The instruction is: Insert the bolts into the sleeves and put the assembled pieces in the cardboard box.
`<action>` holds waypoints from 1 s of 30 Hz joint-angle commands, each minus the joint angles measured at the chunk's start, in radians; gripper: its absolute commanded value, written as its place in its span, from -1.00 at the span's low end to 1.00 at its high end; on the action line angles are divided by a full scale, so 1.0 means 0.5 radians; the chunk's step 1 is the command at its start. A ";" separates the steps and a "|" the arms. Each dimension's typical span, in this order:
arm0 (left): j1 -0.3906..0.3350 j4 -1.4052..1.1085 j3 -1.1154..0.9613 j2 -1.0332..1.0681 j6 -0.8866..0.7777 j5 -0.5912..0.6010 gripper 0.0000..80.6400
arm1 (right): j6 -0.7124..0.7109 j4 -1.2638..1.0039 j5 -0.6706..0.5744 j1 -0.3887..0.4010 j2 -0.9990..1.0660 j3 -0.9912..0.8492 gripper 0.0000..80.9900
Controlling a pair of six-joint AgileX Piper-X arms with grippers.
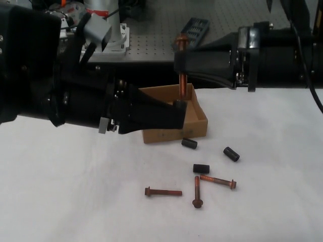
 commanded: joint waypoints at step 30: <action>0.007 -0.249 -0.009 -0.013 -0.120 -0.104 -0.98 | -0.067 0.080 0.020 0.004 -0.017 0.000 -0.93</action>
